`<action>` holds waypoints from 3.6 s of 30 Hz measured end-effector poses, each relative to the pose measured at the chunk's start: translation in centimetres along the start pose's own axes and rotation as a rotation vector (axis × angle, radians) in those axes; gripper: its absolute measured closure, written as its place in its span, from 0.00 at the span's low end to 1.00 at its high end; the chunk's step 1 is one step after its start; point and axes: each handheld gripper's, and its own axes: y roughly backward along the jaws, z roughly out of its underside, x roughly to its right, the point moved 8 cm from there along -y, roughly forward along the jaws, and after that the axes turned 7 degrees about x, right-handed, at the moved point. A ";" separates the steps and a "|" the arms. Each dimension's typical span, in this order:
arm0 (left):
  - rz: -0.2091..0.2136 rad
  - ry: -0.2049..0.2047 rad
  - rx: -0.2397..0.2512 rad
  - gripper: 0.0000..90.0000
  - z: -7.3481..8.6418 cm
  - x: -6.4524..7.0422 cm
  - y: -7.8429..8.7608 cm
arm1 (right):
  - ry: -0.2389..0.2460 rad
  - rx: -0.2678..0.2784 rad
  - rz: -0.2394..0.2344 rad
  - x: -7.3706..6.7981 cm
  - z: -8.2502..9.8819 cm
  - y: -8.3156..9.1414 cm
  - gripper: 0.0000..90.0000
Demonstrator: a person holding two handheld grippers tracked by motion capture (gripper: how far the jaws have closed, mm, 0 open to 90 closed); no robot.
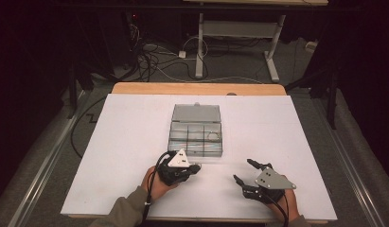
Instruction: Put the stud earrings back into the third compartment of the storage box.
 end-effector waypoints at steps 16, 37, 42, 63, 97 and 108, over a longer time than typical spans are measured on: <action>-0.004 0.041 0.087 0.94 -1.3 -0.4 1.3 | -0.002 0.005 0.001 0.0 -0.1 0.0 0.34; -0.019 0.054 0.165 0.94 -6.8 -2.5 1.9 | -0.002 0.014 0.013 0.2 -0.2 0.2 0.34; -0.024 0.048 0.164 0.94 -8.4 -3.6 1.2 | -0.006 0.026 0.025 0.3 -0.3 0.3 0.34; -0.067 0.058 0.110 0.94 -10.7 -7.6 -2.9 | -0.024 0.019 0.028 0.4 -0.1 0.3 0.31; -0.213 0.078 0.004 0.91 -9.4 -10.9 -6.3 | -0.022 0.020 0.040 0.7 -0.1 0.4 0.31; -0.238 0.015 0.036 0.86 -10.3 -9.9 -4.6 | -0.036 0.031 0.063 1.0 -0.2 0.5 0.31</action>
